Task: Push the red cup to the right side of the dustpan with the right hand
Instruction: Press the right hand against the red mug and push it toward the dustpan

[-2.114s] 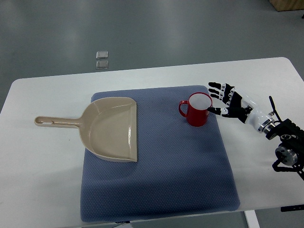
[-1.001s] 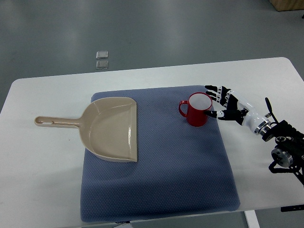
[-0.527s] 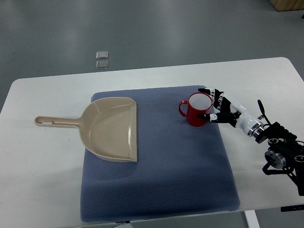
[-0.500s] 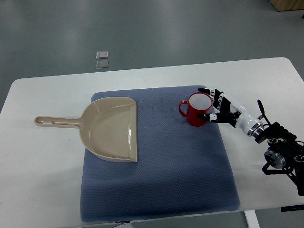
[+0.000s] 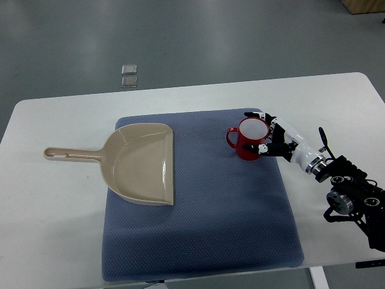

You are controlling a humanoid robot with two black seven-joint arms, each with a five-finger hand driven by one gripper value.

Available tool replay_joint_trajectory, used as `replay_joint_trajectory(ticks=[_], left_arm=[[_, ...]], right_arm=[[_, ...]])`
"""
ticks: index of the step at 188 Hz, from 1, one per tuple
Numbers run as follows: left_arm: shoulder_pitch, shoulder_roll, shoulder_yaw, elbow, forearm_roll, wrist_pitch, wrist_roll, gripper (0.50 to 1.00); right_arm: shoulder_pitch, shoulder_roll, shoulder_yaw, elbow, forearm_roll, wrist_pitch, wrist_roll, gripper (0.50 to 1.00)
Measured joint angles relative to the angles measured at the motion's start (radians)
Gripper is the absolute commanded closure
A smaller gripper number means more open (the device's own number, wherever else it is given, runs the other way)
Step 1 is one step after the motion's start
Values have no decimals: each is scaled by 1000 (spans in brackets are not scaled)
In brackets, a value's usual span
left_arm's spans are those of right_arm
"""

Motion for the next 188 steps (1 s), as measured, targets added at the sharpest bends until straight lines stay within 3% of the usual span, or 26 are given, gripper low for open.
replay_joint_trajectory(ticks=[188], left_arm=[[0,0,0,0,0,0,0,500]], right_arm=[[28,84,-12,-55,0,-32,0,572]])
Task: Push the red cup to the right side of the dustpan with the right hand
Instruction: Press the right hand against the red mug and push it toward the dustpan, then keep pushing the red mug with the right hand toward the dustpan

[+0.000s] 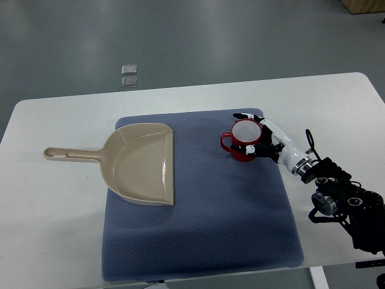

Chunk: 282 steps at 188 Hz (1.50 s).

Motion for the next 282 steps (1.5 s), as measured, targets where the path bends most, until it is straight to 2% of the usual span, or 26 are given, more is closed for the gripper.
replay_joint_trajectory(ticks=[176,282], left_arm=[[0,0,0,0,0,0,0,500],[0,0,0,0,0,0,0,500]], right_arm=[[45,109,-22,-30,17,0,-9,572],[46,119,-46,-60,6,1,-6,572]])
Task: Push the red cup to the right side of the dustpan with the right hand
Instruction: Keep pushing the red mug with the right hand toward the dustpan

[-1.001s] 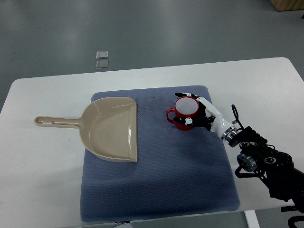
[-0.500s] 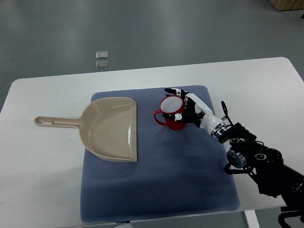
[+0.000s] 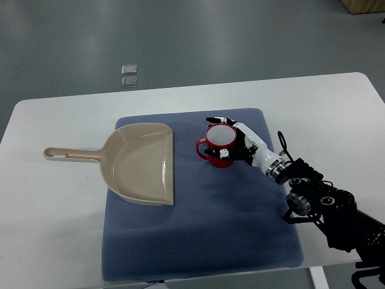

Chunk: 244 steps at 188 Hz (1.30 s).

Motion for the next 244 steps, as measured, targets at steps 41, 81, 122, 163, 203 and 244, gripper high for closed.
replay_joint_trajectory(ticks=[41,81,122,163,203,244], left_arm=[[0,0,0,0,0,0,0,500],[0,0,0,0,0,0,0,500],[0,0,0,0,0,-1,0,500],[0,0,0,0,0,-1,0,500],[0,0,0,0,0,-1,0,500],[0,0,0,0,0,0,0,500]], right_arm=[[-1,6,0,-2,0,-1,2,581],[-1,18,0,-2,3,-2,6,642],[-1,21,0,1,1,-1,6,648],[-1,21,0,5,-1,-3,6,648],[-1,21,0,11,-3,-3,6,648],[-1,21,-17,13,-5,-4,6,648]])
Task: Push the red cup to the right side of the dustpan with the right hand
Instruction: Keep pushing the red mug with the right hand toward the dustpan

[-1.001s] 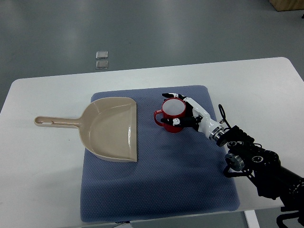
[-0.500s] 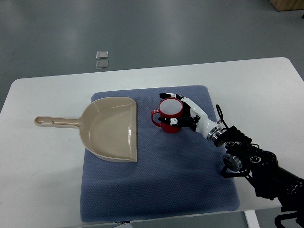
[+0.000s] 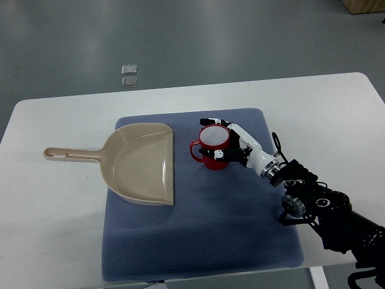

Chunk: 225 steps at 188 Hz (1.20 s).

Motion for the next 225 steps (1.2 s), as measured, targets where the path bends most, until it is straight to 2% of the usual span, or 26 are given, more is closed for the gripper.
replay_joint_trajectory(ticks=[225], left_arm=[[0,0,0,0,0,0,0,500]], right_arm=[[2,0,-108,85,1,-24,0,640]])
